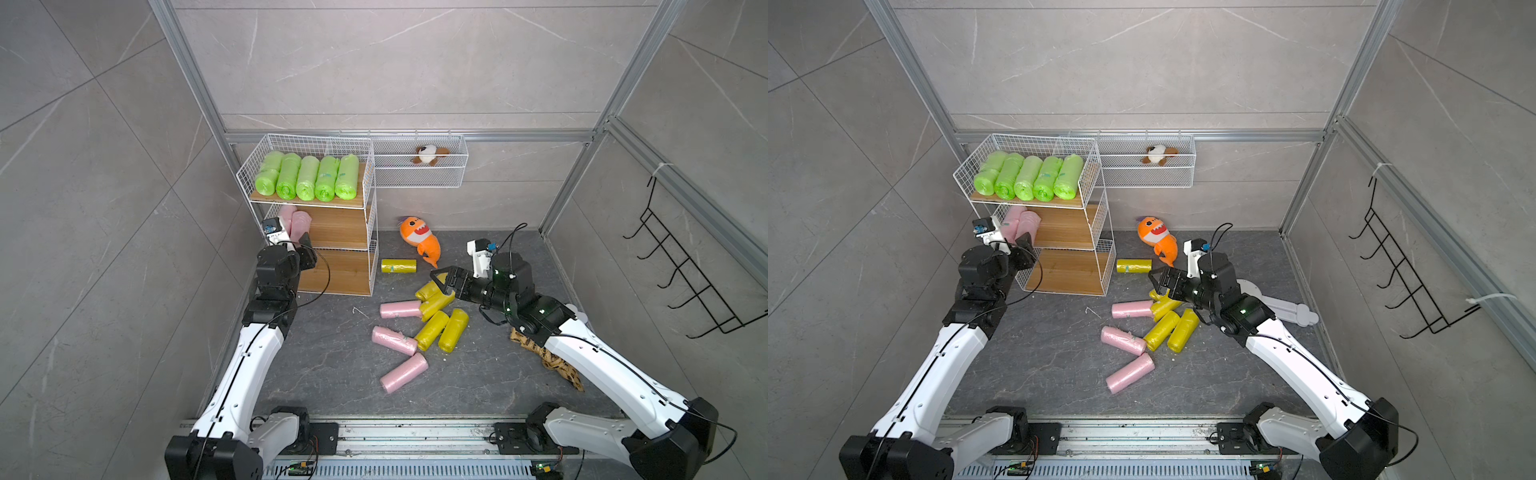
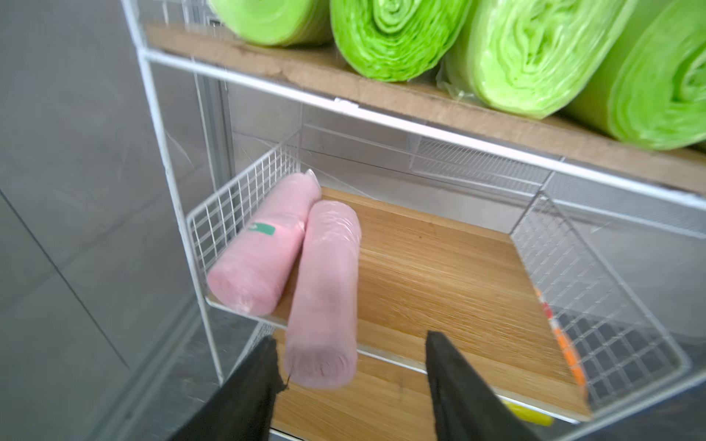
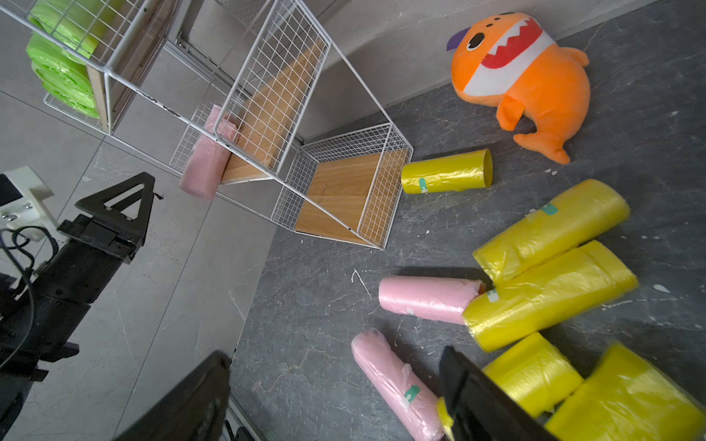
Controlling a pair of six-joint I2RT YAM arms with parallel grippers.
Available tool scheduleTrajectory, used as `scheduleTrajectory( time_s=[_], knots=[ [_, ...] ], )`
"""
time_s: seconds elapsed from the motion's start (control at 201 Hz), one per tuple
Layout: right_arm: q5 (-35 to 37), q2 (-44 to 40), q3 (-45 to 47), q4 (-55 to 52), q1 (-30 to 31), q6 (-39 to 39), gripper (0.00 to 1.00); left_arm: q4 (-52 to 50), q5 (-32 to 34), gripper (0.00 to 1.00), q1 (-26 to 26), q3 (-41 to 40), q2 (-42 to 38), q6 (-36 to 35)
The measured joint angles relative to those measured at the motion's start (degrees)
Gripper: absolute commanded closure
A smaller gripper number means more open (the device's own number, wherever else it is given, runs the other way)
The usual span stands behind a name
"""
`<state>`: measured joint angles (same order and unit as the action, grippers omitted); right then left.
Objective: Sort the rolls of trash bags by color and place them on the shelf
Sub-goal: Place the roll of trash bags on the shelf.
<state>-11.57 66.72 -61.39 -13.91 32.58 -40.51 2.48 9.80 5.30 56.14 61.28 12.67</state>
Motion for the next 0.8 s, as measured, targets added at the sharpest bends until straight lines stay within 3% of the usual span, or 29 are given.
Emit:
scheduleTrajectory(
  time_s=[0.149, 0.373, 0.642, 0.796],
  knots=[
    [-0.63, 0.57, 0.11, 0.44, 0.00, -0.37, 0.10, -1.20, -4.04, 0.71, -2.99, -0.13, 2.12, 2.78],
    [-0.85, 0.81, 0.46, 0.44, 0.00, -0.39, 0.10, -2.05, -8.37, 0.78, -6.62, 0.81, 8.13, 4.63],
    [-0.87, 1.36, 0.81, 0.48, 0.00, -0.39, 0.10, -1.97, -9.05, 0.79, -7.61, 5.25, 13.05, 5.20],
    [-1.57, 2.38, 1.18, 0.44, 0.00, -0.39, 0.10, -1.99, -9.35, 0.67, -7.61, 5.33, 13.09, 5.75]
  ],
)
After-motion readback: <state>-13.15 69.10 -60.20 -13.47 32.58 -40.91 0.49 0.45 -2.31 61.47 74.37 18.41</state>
